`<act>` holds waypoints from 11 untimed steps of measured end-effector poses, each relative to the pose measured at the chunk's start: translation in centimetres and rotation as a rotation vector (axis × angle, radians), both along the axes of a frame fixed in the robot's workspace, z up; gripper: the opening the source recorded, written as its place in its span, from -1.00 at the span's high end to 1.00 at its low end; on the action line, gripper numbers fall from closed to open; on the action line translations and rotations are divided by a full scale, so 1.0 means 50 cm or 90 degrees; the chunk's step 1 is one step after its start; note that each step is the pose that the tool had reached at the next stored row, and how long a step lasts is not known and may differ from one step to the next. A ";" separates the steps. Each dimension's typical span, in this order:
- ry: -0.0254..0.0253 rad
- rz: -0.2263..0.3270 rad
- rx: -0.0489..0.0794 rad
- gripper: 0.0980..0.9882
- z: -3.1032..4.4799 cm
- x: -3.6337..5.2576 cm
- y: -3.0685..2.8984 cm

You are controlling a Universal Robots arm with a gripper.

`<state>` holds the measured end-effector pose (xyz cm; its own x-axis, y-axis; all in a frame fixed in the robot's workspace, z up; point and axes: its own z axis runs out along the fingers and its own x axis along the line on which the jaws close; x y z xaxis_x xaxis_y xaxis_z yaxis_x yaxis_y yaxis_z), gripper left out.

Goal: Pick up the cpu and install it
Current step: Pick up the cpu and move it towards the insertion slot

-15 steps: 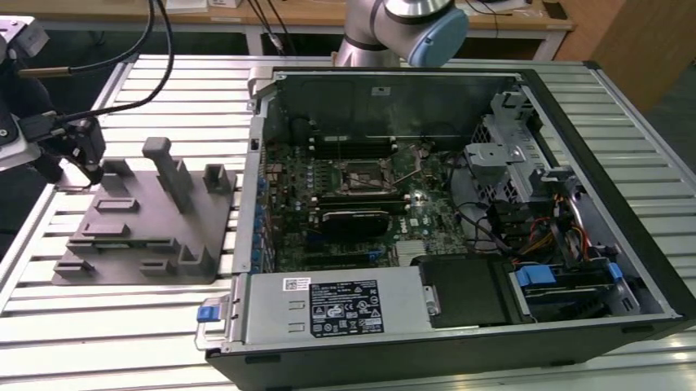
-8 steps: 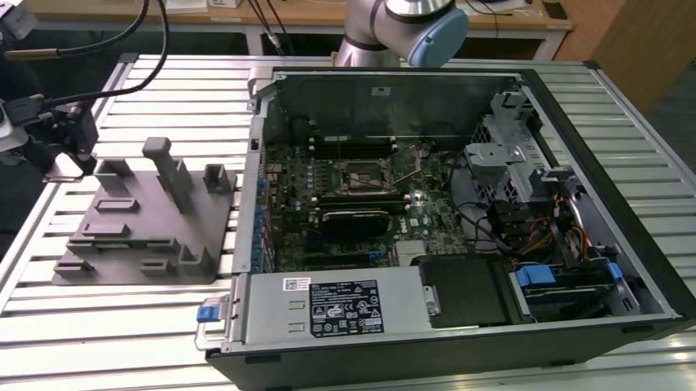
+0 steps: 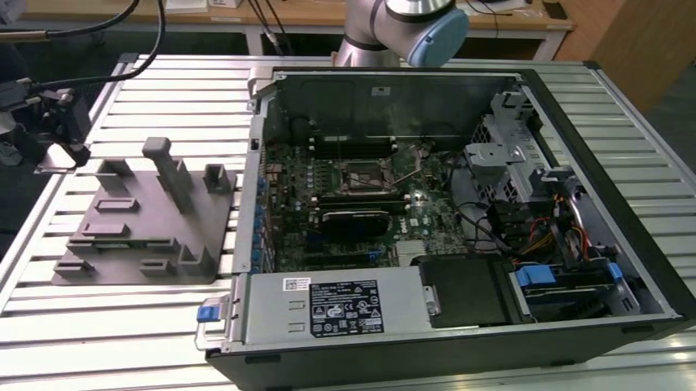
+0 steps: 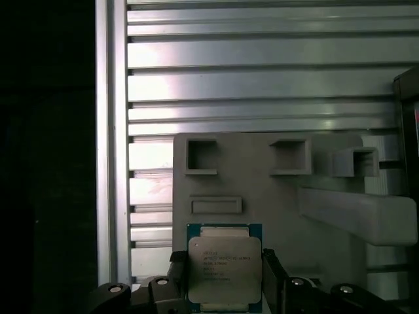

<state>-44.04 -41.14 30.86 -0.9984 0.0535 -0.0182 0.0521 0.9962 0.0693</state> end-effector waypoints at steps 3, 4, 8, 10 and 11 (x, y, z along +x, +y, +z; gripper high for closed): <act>0.0000 0.000 0.000 0.00 0.015 0.000 0.000; 0.0000 0.000 0.000 0.00 0.021 0.000 0.000; 0.0000 0.000 0.000 0.00 0.042 0.000 0.000; 0.0000 0.000 0.000 0.00 0.055 0.000 0.000; 0.0000 0.000 0.000 0.00 0.060 0.000 0.000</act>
<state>-44.04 -41.12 33.88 -0.9984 0.0535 -0.0182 0.0521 0.9962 0.0692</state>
